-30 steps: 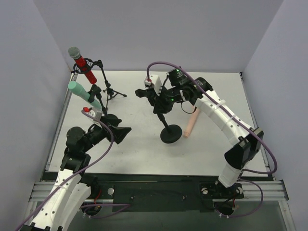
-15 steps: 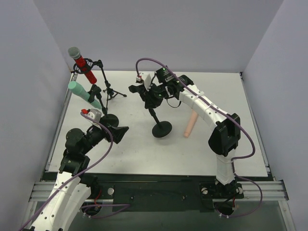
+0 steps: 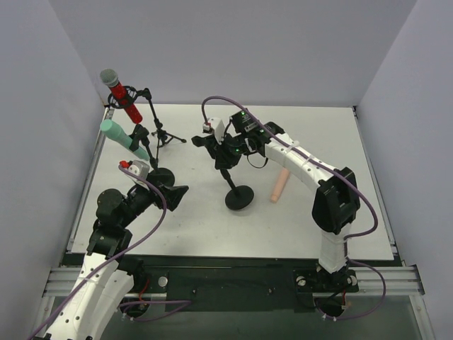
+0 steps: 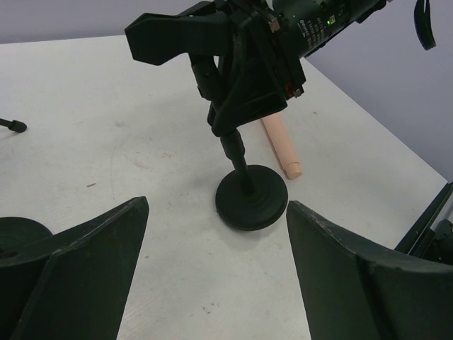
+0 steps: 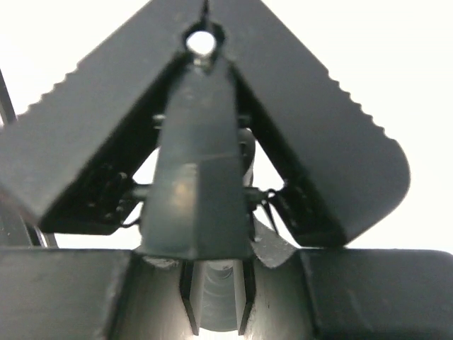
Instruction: Attach the microphones to the stand
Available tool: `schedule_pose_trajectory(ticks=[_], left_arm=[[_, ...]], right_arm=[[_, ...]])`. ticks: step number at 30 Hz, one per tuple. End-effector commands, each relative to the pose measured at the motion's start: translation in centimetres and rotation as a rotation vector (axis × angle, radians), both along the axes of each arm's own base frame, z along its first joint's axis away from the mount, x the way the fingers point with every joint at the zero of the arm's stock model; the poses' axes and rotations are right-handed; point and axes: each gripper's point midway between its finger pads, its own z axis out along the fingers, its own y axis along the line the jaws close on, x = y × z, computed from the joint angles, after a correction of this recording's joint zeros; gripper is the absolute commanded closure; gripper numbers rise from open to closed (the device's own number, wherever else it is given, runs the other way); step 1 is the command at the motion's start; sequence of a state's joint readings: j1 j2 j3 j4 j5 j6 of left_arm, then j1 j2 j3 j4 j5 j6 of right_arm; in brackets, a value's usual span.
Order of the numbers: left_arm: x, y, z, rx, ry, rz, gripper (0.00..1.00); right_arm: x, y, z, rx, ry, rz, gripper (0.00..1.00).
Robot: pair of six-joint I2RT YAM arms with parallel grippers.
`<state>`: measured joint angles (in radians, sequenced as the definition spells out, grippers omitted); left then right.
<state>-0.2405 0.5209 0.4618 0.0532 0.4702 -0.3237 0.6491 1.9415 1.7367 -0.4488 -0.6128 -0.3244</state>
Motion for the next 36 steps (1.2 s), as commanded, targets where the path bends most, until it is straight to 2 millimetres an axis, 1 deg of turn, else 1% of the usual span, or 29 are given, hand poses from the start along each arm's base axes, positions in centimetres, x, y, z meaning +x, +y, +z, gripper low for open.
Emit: schedule_pose_trajectory(ticks=[1,2,3,4,5,6,7,8,9,10,11,12,13,14,15,16,17,18,19,20,21,23,27,31,32,33,34,35,36], left_arm=[[0.1,0.3,0.6,0.009,-0.033,0.013,0.1],[0.1,0.3,0.6,0.007,-0.033,0.013,0.1],[0.1,0.2,0.6,0.007,-0.033,0.01,0.1],[0.1,0.2,0.5,0.007,-0.033,0.008,0.1],[0.1,0.1,0.6,0.007,-0.035,0.004,0.1],[0.0,0.1,0.6,0.007,-0.035,0.001,0.1],[-0.1,0.0,0.6,0.006,-0.039,-0.009,0.1],[-0.1,-0.1,0.6,0.005,-0.04,-0.013,0.1],[-0.2,-0.2,0.7,0.002,-0.041,-0.019,0.1],[-0.2,-0.2,0.7,0.0,-0.041,-0.022,0.1],[-0.3,-0.3,0.8,-0.002,-0.043,-0.025,0.1],[-0.3,-0.3,0.8,-0.004,-0.045,-0.029,0.1],[-0.3,-0.3,0.8,-0.006,-0.045,-0.029,0.1],[-0.4,-0.4,0.9,-0.007,-0.048,-0.032,0.1],[-0.4,-0.4,0.9,-0.007,-0.048,-0.035,0.1],[-0.4,-0.4,0.9,-0.009,-0.05,-0.036,0.1],[-0.5,-0.5,1.0,-0.01,-0.052,-0.038,0.1],[-0.6,-0.5,1.1,-0.013,-0.055,-0.041,0.1],[-0.6,-0.5,1.2,-0.014,-0.056,-0.041,0.1],[-0.6,-0.5,1.3,-0.015,-0.06,-0.041,0.1],[-0.7,-0.5,1.3,-0.017,-0.062,-0.04,0.1],[-0.8,-0.5,1.5,-0.018,-0.069,-0.039,0.1],[-1.0,-0.6,1.7,-0.02,-0.078,-0.043,0.1],[-1.2,-0.8,1.5,-0.02,-0.071,-0.053,0.1],[-1.2,-0.9,1.5,-0.019,-0.075,-0.062,0.1],[-1.5,-1.4,1.2,-0.016,-0.074,-0.097,0.11],[-1.7,-1.9,1.2,-0.019,-0.072,-0.124,0.12],[-1.9,-2.4,0.9,-0.02,-0.069,-0.16,0.15],[-2.2,-3.0,0.7,-0.023,-0.065,-0.188,0.16]], right_arm=[[-2.4,-0.9,2.0,0.046,-0.02,0.047,0.85],[-2.9,-1.2,2.0,0.049,-0.023,0.054,0.84],[-3.4,-1.5,1.5,0.045,-0.008,0.058,0.84],[-3.6,-1.7,2.0,0.056,-0.02,0.061,0.82],[-4.1,-2.0,1.7,0.054,-0.012,0.065,0.82],[-4.3,-2.3,2.0,0.06,-0.02,0.064,0.78],[-4.6,-2.7,1.5,0.05,-0.009,0.063,0.77],[-4.9,-3.0,1.7,0.054,-0.014,0.066,0.74],[-5.2,-3.3,1.3,0.047,-0.004,0.067,0.71],[-5.2,-3.6,1.6,0.049,-0.013,0.062,0.68],[-5.5,-3.9,1.1,0.04,-0.004,0.06,0.66],[-5.7,-4.2,1.1,0.034,-0.001,0.059,0.65],[-5.8,-4.6,0.9,0.024,0.003,0.055,0.61],[-6.1,-5.0,0.9,0.017,0.011,0.052,0.6],[-6.4,-5.3,0.7,0.011,0.013,0.065,0.53],[-6.7,-5.8,1.0,0.004,0.016,0.064,0.5],[-7.2,-6.3,0.7,-0.01,0.024,0.071,0.44],[-7.4,-6.7,1.3,-0.003,0.015,0.074,0.4],[-7.9,-7.3,1.1,-0.015,0.016,0.091,0.33],[-8.1,-7.7,1.7,-0.008,0.003,0.094,0.3],[-8.6,-8.3,1.6,-0.02,0.007,0.107,0.26],[-9.4,-9.5,1.9,-0.051,-0.006,0.138,0.22],[-10.5,-12.0,2.6,-0.099,-0.011,0.158,0.21],[-10.9,-14.3,3.3,-0.094,-0.01,0.118,0.2],[-11.1,-14.6,3.4,-0.086,-0.012,0.123,0.2],[-11.1,-15.4,3.6,-0.086,-0.005,0.101,0.2],[-11.2,-15.7,3.7,-0.083,-0.003,0.091,0.2],[-11.2,-16.5,3.7,-0.084,0.011,0.067,0.2],[-11.5,-16.6,3.8,-0.069,0.025,0.071,0.2]])
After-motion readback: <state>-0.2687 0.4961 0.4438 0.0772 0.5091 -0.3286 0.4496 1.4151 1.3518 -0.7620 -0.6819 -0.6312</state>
